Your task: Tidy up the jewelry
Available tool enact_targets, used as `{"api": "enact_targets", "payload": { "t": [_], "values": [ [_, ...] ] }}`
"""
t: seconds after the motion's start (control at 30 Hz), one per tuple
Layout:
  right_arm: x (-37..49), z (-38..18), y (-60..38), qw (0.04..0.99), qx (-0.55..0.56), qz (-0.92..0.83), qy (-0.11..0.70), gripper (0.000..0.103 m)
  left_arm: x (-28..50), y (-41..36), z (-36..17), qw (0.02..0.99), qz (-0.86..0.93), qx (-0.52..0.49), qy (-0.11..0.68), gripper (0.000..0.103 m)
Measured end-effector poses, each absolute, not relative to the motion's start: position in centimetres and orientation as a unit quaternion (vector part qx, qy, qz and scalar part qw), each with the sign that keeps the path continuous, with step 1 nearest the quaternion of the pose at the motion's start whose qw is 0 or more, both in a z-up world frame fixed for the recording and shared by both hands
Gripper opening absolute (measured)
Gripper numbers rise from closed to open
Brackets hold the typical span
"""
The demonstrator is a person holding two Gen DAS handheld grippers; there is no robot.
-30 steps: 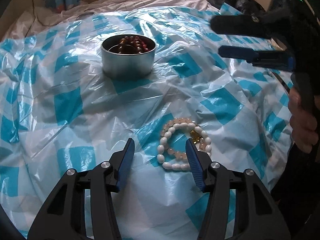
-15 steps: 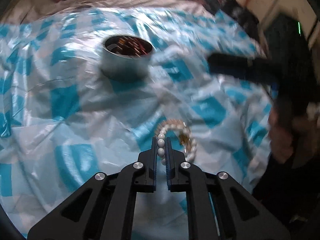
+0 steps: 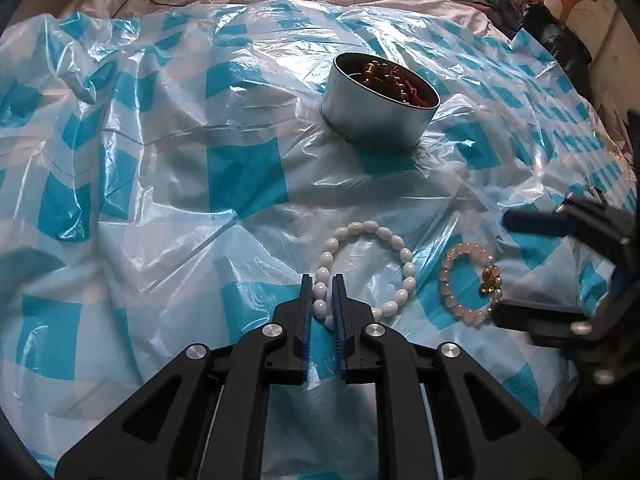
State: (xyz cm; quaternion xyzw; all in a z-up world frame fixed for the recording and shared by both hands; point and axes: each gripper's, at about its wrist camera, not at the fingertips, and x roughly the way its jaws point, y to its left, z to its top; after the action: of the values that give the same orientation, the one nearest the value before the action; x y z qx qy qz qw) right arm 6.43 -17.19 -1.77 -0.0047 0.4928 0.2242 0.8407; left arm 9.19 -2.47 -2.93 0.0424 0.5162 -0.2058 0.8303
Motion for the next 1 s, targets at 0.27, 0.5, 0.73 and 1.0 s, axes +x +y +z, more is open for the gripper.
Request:
{"api": "enact_targets", "payload": {
  "t": [0.27,0.5,0.73,1.0],
  "values": [
    [6.5,-3.6,-17.1,0.836,-0.038,0.203,0.509,0.016,9.3,-2.7,-3.4,0.829,-0.215,0.028,0.516,0.032],
    [7.3,-1.7,-20.4,0.864,-0.001,0.151,0.480,0.008,9.3,-3.1,-3.3,0.834,-0.216,0.036,0.506,0.030],
    [8.0,-2.5,-21.5,0.854,0.019,0.143,0.499,0.022,9.7,-3.0,-3.7,0.834,-0.214,0.029,0.508,0.032],
    [8.0,-3.4,-20.6,0.854,-0.025,0.136,0.501,0.026,9.7,-3.8,-4.1,0.833,-0.215,0.046,0.508,0.031]
  ]
}}
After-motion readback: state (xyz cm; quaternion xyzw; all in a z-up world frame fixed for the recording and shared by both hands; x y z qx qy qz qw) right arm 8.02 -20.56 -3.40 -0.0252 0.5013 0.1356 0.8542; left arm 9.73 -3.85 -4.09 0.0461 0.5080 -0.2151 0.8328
